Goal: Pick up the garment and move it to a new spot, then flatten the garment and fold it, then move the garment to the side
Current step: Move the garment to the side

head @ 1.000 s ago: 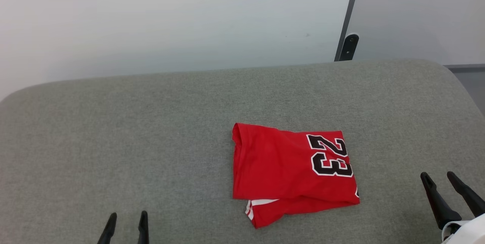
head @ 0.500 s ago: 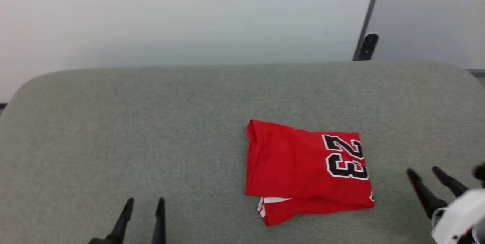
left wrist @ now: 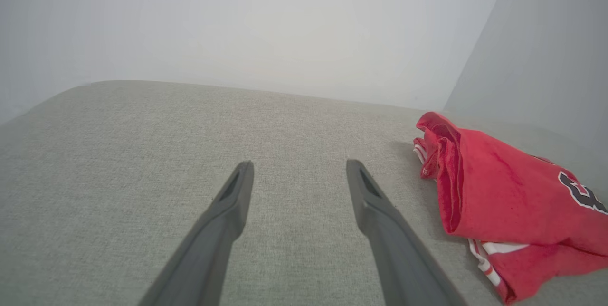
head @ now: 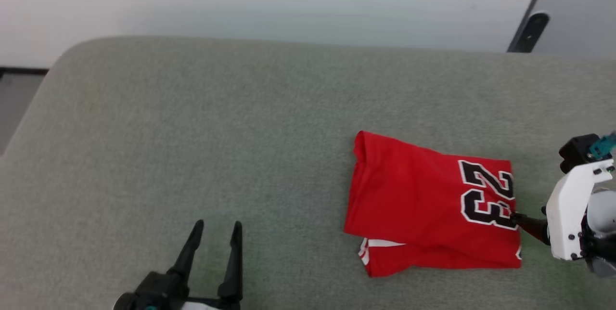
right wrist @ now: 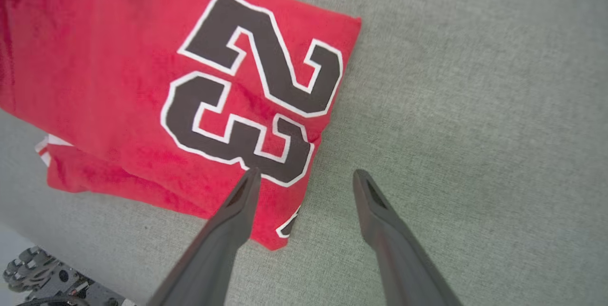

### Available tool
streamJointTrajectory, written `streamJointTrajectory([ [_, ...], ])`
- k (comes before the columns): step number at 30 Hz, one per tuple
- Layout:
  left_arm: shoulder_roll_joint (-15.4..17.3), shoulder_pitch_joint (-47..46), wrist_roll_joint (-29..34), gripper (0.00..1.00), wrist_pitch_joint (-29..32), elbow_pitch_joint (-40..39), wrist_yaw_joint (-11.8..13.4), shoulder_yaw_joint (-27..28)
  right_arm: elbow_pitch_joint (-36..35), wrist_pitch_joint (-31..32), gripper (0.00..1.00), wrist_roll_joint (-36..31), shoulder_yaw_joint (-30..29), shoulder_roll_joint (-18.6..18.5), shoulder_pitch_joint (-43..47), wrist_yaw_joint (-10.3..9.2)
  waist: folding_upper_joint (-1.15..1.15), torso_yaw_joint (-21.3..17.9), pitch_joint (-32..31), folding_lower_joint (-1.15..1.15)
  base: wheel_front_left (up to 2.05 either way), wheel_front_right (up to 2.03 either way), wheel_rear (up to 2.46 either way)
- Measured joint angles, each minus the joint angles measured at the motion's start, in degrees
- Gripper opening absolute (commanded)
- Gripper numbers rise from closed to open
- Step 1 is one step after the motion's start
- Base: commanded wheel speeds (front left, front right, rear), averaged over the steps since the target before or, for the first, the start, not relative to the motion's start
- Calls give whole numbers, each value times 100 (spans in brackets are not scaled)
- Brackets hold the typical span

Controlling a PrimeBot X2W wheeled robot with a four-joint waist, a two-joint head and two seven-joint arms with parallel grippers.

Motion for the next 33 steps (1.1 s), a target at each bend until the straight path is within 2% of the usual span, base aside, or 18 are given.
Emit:
streamJointTrajectory([
  [5,-40,-247,-1,100,-27,141,-24,-96,355,350,100,-108,-33,108,-308,0,0,191,265,0,0,0,0],
  [17,-98,-719,16,100,-36,289,-118,-215,1085,103,100,-368,66,301,-608,1,0,443,807,0,0,0,0],
  [18,-101,-739,22,100,-36,289,-123,-211,1107,57,50,-368,75,301,-613,1,0,449,825,0,0,0,0],
  [19,-103,-744,23,100,-38,292,-124,-203,1129,14,18,-366,98,299,-624,1,0,450,836,0,0,0,0],
  [20,-107,-744,30,100,-45,304,-130,-199,1154,-15,0,-356,122,300,-637,1,0,444,837,0,0,0,0],
  [25,-115,-737,55,100,-46,338,-174,-141,1240,-400,0,-236,211,422,-651,1,0,363,790,0,0,0,0],
  [33,-126,-729,68,100,-49,311,-245,-56,999,-1107,0,250,399,310,-592,2,0,22,750,0,0,0,0],
])
